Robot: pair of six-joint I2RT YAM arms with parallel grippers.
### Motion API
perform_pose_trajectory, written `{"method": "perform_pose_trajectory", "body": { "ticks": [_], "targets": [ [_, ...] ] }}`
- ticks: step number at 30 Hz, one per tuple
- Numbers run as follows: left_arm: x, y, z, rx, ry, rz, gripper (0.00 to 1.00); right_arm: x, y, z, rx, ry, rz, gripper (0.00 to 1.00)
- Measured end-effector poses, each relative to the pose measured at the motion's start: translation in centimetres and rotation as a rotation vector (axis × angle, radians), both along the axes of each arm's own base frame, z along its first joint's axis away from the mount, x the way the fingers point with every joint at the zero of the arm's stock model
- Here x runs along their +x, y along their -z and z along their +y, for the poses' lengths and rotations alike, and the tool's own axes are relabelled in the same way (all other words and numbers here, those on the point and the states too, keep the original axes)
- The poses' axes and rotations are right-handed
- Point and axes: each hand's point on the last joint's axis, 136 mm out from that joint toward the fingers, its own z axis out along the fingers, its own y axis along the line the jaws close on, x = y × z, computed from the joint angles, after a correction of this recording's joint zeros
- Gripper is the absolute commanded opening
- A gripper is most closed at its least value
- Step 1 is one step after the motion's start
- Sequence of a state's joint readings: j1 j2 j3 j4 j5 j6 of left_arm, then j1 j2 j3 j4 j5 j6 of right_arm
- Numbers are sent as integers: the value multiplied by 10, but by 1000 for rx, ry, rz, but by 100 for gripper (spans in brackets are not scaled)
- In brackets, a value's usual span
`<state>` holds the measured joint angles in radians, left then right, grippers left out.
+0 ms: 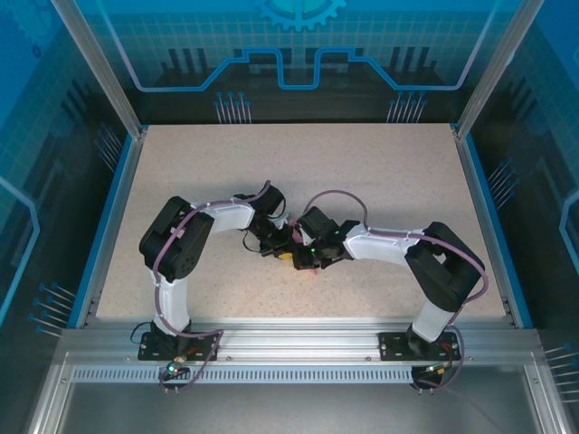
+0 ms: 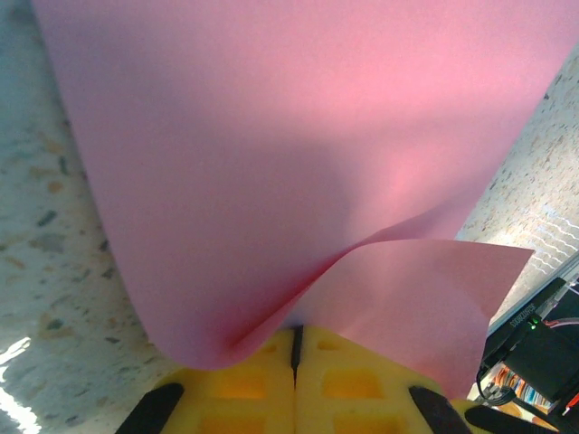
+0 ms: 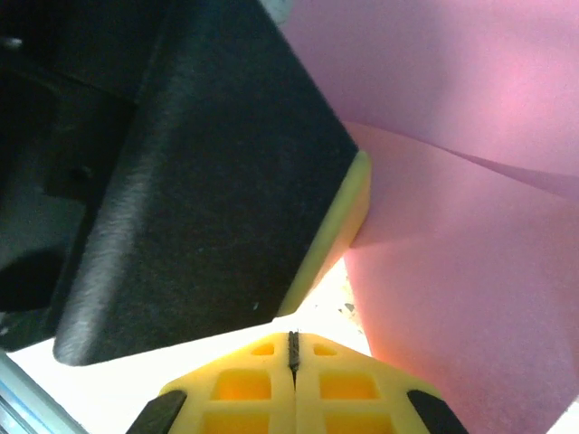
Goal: Fold a paper plane with a square sheet of paper (fold left side to right side)
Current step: Third fold the triangle at the center of the table.
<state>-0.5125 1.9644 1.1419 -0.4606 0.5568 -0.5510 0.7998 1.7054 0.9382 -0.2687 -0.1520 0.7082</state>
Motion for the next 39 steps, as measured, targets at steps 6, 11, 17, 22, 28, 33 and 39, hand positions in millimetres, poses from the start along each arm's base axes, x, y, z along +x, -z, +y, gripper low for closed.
{"method": "perform_pose_trajectory", "body": {
  "ticks": [6,11,17,22,28,33,39],
  "targets": [
    [0,0,0,1,0,0,5,-3,11,-7,-45,17,26,0],
    [0,0,0,2,0,-1,6,-4,17,-11,-65,34,45,0],
    [0,0,0,3,0,0,6,-3,17,-12,-68,55,49,0],
    [0,0,0,3,0,0,5,-4,18,-13,-66,64,53,0],
    [0,0,0,3,0,0,5,-8,14,-17,-56,64,44,0],
    [0,0,0,3,-1,0,5,-3,5,-13,-24,65,15,0],
    [0,0,0,3,0,0,5,1,4,-14,-19,77,5,0]
  ]
}}
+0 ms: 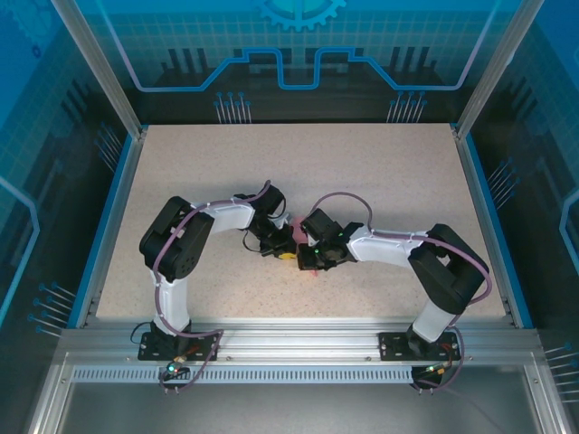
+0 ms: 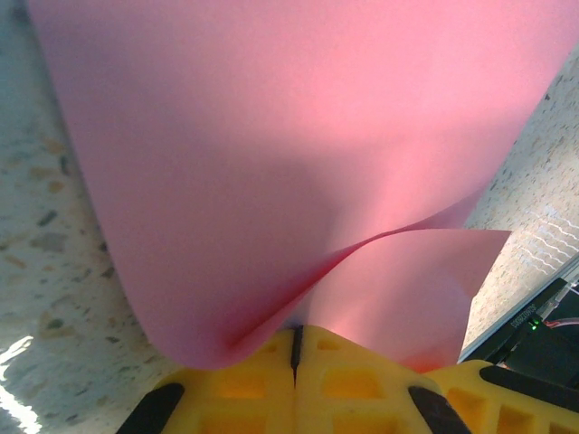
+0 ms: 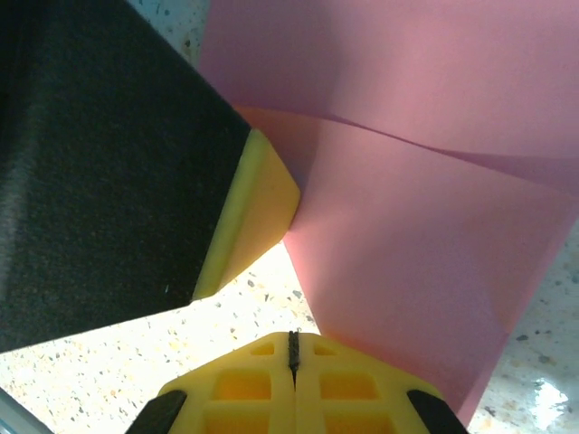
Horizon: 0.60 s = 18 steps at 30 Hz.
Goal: Fold a paper plane with a square sheet of paper (fold left side to right side)
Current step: Third fold the triangle at the center of the table.
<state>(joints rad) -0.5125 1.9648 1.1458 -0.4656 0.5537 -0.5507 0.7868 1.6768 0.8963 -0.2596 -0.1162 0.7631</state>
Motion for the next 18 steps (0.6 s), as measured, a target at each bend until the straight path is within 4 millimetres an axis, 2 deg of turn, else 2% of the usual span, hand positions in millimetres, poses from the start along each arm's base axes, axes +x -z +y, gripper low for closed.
{"method": "perform_pose_trajectory", "body": {
  "ticks": [11,18],
  "targets": [
    [0,0,0,2,0,2,5,-2,13,-5,-35,5,29,0],
    [0,0,0,3,0,2,5,-3,14,-7,-47,7,37,0]
  ]
}}
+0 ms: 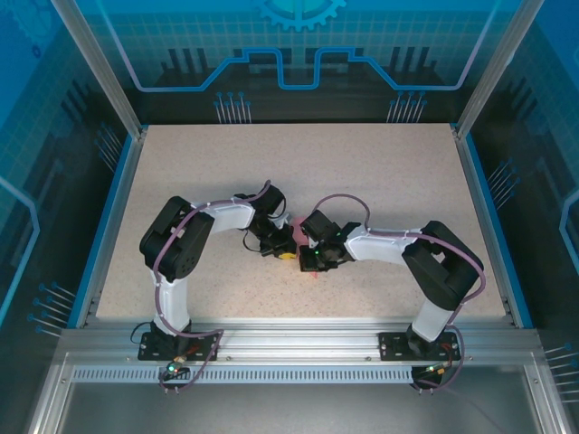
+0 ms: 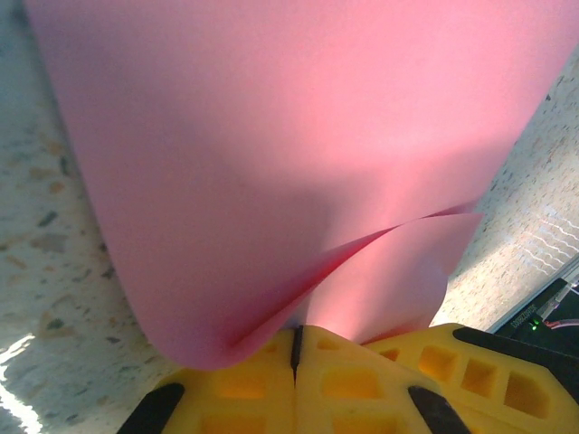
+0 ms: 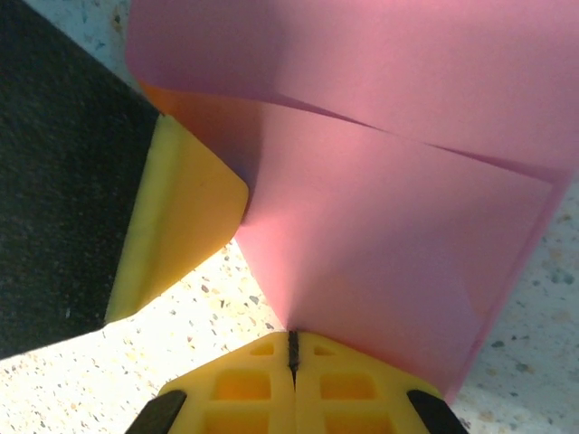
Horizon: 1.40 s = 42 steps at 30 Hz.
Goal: Fold a paper plane with a square sheet of paper (fold left side to right side)
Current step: Third fold the triangle at the center of the table.
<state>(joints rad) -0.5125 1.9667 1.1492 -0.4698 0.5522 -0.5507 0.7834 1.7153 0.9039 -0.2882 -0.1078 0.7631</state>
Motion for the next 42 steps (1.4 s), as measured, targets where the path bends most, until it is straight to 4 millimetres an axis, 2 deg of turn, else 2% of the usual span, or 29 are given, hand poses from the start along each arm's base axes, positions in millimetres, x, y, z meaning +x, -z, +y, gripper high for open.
{"method": "perform_pose_trajectory", "body": {
  "ticks": [12,20,39,42],
  "targets": [
    [0,0,0,8,0,10,5,-5,1,-6,-24,8,23,0],
    [1,0,0,14,0,18,5,-18,2,-22,-48,27,41,0],
    [0,0,-1,17,4,19,5,-33,3,-35,-48,29,66,0],
    [0,0,-1,17,4,19,5,-39,1,-43,-70,19,83,0]
  ]
}}
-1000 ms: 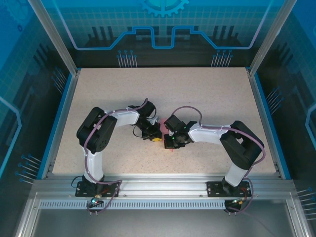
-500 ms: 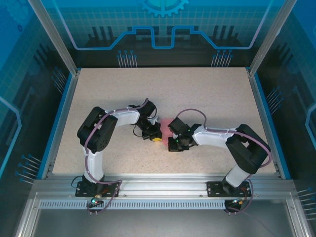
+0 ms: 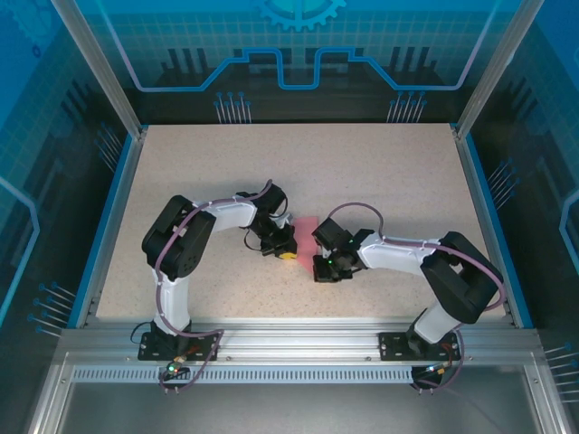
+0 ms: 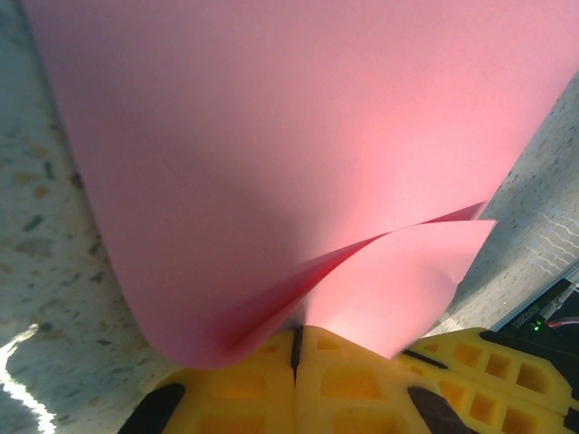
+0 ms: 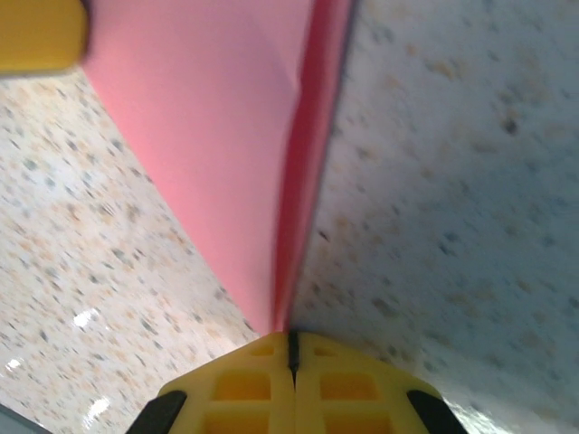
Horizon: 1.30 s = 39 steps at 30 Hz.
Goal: Fold a paper plane with a square sheet of paper (fold left side to right side)
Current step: Third fold the triangle at the center of the table.
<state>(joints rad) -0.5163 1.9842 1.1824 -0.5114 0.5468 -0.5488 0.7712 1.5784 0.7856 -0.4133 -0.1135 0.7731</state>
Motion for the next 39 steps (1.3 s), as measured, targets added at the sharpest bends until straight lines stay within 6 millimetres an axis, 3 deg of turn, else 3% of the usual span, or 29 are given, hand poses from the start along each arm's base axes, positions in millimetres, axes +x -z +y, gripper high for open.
{"method": "perform_pose_trajectory", "body": {
  "ticks": [4,12,15,22,33,39],
  "targets": [
    [0,0,0,0,-2,1,5,-2,-10,-5,-11,-17,2,0],
    [0,0,0,0,-1,1,5,30,-36,27,88,-25,-80,0],
    [0,0,0,0,-1,1,5,38,-30,31,83,-20,-80,0],
    [0,-2,0,-1,-1,-5,8,36,-1,23,15,-6,-21,0],
    [0,-12,1,-6,12,-85,8,35,1,20,9,3,-12,0],
    [-8,-20,-16,-62,75,-113,7,35,1,20,9,3,-12,0]
  ]
}}
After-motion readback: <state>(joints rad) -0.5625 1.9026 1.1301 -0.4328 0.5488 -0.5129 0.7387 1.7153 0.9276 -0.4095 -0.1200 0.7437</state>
